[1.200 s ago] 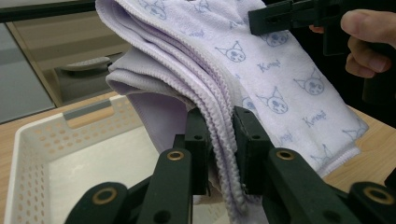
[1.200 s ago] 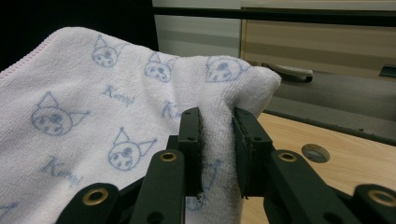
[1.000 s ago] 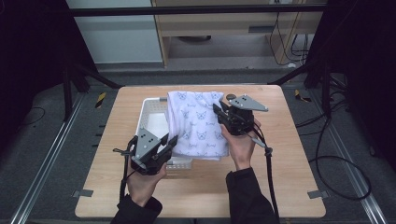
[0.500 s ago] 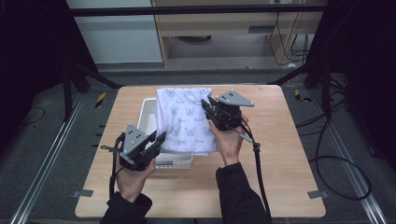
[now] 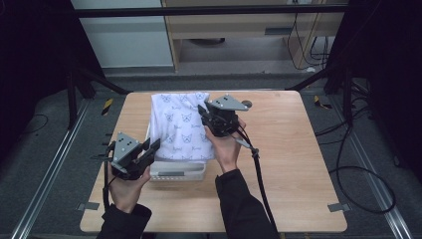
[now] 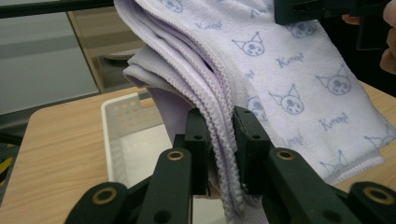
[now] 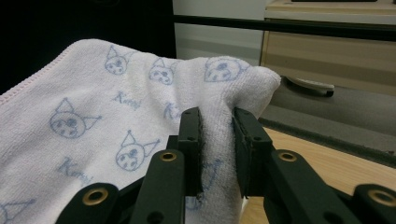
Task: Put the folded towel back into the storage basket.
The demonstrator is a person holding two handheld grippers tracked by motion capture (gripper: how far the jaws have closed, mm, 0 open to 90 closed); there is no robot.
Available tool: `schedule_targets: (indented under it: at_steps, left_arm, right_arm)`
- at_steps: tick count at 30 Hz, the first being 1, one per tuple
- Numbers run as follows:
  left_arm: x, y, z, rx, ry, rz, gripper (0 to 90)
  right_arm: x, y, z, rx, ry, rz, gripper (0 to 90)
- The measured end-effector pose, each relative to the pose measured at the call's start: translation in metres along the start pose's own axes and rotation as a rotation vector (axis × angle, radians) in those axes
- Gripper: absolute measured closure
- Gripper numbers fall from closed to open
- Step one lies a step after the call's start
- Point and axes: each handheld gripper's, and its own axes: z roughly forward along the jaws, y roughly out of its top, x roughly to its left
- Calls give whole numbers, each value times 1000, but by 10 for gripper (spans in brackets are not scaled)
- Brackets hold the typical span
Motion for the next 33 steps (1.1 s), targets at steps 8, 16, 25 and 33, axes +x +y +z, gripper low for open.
schedule_targets:
  at_steps: [8,16,25,33]
  left_arm:
    - [14,-7,6,14,29,-13,765]
    - [26,-14,12,37,61,-29,765]
    - [39,-22,21,62,85,-50,765]
    - [42,-31,31,99,98,-52,765]
  right_arm:
    - [9,-3,17,3,-8,-3,747]
    - [15,-9,35,24,-4,6,746]
    - [21,-15,53,39,-1,7,746]
    - [22,-24,65,66,-6,3,746]
